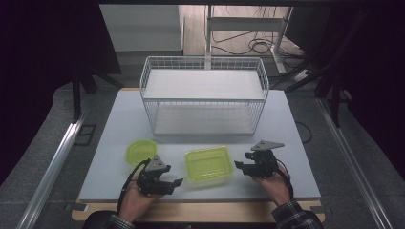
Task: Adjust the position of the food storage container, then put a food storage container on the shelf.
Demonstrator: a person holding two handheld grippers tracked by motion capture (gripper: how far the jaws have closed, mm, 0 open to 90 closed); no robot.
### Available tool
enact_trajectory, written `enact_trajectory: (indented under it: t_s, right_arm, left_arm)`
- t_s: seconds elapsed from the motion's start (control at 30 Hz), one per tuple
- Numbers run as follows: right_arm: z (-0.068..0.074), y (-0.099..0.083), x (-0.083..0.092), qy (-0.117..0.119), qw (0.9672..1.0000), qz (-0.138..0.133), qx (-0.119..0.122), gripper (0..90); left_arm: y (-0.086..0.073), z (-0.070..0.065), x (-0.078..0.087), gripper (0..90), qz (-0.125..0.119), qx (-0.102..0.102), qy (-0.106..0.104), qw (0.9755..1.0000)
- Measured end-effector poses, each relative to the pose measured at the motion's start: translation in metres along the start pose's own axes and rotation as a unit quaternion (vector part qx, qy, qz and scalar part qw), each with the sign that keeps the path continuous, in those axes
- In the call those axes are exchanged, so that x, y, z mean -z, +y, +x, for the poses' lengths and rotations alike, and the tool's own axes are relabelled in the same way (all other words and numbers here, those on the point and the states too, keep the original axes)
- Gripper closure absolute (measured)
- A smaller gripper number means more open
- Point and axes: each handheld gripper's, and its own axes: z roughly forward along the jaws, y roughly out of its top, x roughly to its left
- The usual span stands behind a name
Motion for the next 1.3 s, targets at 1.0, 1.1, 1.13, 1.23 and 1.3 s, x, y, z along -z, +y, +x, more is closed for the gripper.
enact_trajectory:
  t_s: [1.0, 1.1, 1.13, 1.23, 1.3]
  right_arm:
    - [0.004, 0.008, 0.004, 0.061, 0.9974, -0.003, -0.039, 10.5]
    - [0.000, 0.013, 0.001, 0.076, 0.9955, 0.004, -0.057, 19.4]
    - [-0.001, 0.013, 0.000, 0.080, 0.9949, 0.007, -0.061, 21.9]
    - [-0.004, 0.016, -0.005, 0.093, 0.9927, 0.013, -0.075, 29.4]
    - [-0.006, 0.019, -0.008, 0.104, 0.9907, 0.016, -0.086, 34.3]
  left_arm:
    - [-0.014, -0.008, 0.001, 4.6, 0.012, -0.066, 0.064, 0.9957]
    - [-0.013, -0.008, 0.001, 4.6, 0.012, -0.070, 0.070, 0.9950]
    - [-0.013, -0.008, 0.001, 4.6, 0.012, -0.069, 0.070, 0.9950]
    - [-0.013, -0.007, 0.002, 4.8, 0.009, -0.069, 0.071, 0.9950]
    - [-0.013, -0.007, 0.003, 4.9, 0.005, -0.068, 0.071, 0.9951]
